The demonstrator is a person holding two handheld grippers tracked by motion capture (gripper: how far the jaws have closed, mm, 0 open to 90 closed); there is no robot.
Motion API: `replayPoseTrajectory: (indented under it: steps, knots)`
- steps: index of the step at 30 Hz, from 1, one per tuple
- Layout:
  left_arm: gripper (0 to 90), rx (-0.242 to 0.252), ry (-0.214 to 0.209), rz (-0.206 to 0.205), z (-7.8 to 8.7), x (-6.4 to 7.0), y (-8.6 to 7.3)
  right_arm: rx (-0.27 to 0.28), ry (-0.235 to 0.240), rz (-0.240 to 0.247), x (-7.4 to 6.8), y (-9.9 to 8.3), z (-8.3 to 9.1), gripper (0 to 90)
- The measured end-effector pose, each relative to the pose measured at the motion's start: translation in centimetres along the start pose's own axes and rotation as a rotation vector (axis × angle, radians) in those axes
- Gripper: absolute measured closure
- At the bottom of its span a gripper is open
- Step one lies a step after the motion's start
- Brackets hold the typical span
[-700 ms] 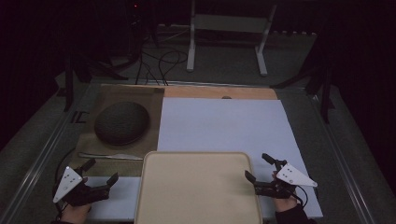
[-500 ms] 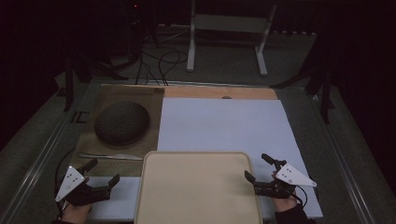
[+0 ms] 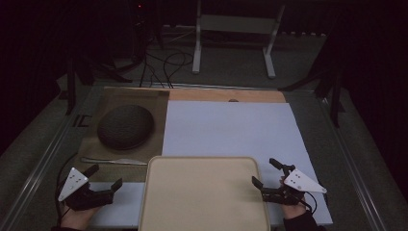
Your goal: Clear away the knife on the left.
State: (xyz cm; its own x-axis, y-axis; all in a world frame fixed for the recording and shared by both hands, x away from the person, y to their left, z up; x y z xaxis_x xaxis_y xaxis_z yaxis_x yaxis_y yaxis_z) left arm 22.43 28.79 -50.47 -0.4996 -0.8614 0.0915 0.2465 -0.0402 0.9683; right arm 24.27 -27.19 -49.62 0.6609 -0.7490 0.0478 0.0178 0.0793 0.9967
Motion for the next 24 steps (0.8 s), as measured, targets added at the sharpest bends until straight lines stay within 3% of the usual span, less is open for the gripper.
replayPoseTrajectory:
  steps: [2,4,7,11,13,14,16,20,24]
  knots:
    - [0.0,-0.013,-0.012,0.001,0.0,-0.1,0.2,0.0,-0.001,0.001,0.0,0.0,0.0,10.6]
    - [0.0,-0.049,-0.031,-0.035,0.0,-0.5,0.8,0.002,0.001,0.006,-0.1,0.1,0.0,10.6]
    - [0.0,-0.052,-0.064,-0.049,0.1,-0.6,1.4,0.004,0.005,0.009,-0.1,0.1,-0.1,10.6]
    - [0.0,-0.111,-0.097,-0.14,0.3,-0.7,2.6,0.004,0.008,0.004,-0.1,0.1,-0.1,10.6]
    - [0.0,-0.13,-0.114,-0.155,0.3,-0.8,3.1,0.003,0.007,0.004,-0.1,0.1,-0.2,10.6]
    - [0.0,-0.156,-0.134,-0.188,0.3,-0.8,3.3,0.002,0.008,0.002,-0.1,0.1,-0.2,10.6]
    - [0.0,-0.17,-0.145,-0.202,0.3,-0.8,3.4,0.003,0.008,0.006,-0.1,0.1,-0.2,10.6]
    - [0.0,-0.256,-0.211,-0.248,0.1,-0.8,3.5,0.002,0.01,0.002,-0.1,0.1,-0.2,10.6]
    - [0.0,-0.277,-0.235,-0.266,0.1,-0.9,3.7,0.001,0.011,0.003,-0.1,0.1,-0.3,10.7]
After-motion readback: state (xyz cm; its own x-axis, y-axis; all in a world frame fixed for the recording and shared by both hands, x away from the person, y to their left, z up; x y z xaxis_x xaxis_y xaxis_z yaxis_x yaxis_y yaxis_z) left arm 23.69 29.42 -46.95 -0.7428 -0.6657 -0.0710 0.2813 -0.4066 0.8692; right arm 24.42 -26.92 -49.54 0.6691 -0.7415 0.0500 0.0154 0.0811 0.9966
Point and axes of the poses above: each handheld gripper's, and its own axes: z roughly backward along the jaws, y roughly out of its top, x roughly to its right, the point moved 2 cm from there along -z, roughly forward along the jaws, and after that the axes turned 10 degrees about x, right-handed, at the moved point
